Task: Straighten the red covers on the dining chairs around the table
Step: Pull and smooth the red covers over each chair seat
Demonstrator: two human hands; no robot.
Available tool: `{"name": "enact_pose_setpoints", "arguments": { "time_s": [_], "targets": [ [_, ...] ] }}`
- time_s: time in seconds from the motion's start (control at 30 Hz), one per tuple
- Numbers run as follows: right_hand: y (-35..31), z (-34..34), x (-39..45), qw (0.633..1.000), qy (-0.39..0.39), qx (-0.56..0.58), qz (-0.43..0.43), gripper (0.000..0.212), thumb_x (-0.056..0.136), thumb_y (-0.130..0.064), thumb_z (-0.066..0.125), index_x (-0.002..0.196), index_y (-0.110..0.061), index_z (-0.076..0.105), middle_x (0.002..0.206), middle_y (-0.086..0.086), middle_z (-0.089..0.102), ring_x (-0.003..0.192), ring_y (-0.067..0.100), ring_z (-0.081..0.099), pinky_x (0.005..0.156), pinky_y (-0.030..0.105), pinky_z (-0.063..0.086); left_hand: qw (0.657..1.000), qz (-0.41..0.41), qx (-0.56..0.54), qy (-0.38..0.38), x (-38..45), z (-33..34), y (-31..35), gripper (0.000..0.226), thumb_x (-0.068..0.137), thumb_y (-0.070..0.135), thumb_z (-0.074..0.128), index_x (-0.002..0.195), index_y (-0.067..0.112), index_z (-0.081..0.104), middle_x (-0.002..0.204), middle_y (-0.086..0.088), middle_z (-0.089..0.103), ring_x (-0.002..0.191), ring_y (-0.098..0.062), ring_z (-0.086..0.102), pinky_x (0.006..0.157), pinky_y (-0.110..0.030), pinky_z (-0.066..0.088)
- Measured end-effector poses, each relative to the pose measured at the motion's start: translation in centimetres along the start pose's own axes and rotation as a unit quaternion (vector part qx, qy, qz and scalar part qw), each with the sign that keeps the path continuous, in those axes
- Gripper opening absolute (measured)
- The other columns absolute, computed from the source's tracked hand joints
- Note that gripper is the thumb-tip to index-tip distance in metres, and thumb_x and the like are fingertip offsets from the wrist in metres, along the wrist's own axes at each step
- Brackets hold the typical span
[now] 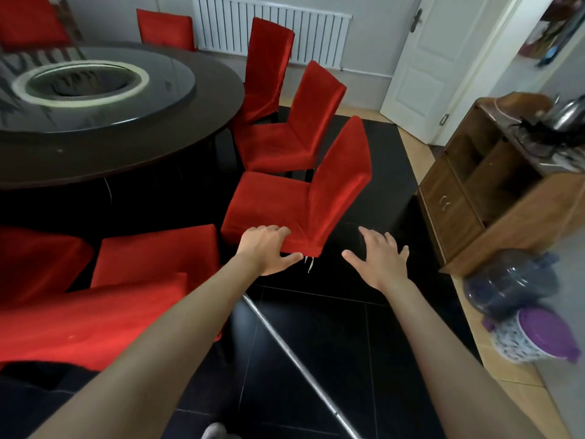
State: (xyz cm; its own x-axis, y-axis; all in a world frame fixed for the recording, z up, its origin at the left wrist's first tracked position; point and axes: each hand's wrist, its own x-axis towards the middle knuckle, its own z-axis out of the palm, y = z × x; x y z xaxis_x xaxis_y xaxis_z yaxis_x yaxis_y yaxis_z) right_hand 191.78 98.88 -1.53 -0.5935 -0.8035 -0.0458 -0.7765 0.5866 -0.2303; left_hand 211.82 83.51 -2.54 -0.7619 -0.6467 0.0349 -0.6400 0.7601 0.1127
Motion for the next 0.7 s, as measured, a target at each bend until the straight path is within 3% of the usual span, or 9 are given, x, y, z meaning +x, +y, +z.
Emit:
{"name": "enact_pose_setpoints", "arguments": {
  "time_s": [0.27,0.43,0.7],
  "targets": [
    [6.5,-1.2,8.7,1.000,-0.011,0.013,0.007,0.078,0.089,-0.065,0.048,0.152,-0.028,0.021,0.158,0.002,0.026,0.148,0.030,0.011,0.113,0.063,0.008,1.000,-0.022,-0.019,0.006,11.4,0.7,2.9,0.071,0.083,0.072,0.045,0.135,0.024,0.049,0.120,0.001,0.063,0.107,-0.020,0.061,0.082,-0.034,0.046],
    [9.9,-3.5,16.1,0.999,-0.029,0.012,0.014,0.083,0.085,-0.063,0.057,0.152,-0.032,0.019,0.158,-0.001,0.026,0.147,0.028,0.015,0.114,0.062,0.010,0.997,-0.040,-0.055,0.023,21.0,0.9,4.4,0.071,0.083,0.073,0.045,0.135,0.024,0.048,0.119,0.001,0.063,0.106,-0.020,0.062,0.069,-0.030,0.042],
    [15.2,-7.1,27.6,0.999,-0.037,0.020,0.022,0.095,0.078,-0.055,0.072,0.152,-0.032,0.018,0.154,-0.002,0.034,0.143,0.025,0.028,0.114,0.059,0.018,0.993,-0.056,-0.103,0.000,34.3,2.6,7.9,0.072,0.083,0.072,0.044,0.137,0.023,0.047,0.122,0.000,0.062,0.108,-0.021,0.061,0.077,-0.033,0.049]
  ]
}}
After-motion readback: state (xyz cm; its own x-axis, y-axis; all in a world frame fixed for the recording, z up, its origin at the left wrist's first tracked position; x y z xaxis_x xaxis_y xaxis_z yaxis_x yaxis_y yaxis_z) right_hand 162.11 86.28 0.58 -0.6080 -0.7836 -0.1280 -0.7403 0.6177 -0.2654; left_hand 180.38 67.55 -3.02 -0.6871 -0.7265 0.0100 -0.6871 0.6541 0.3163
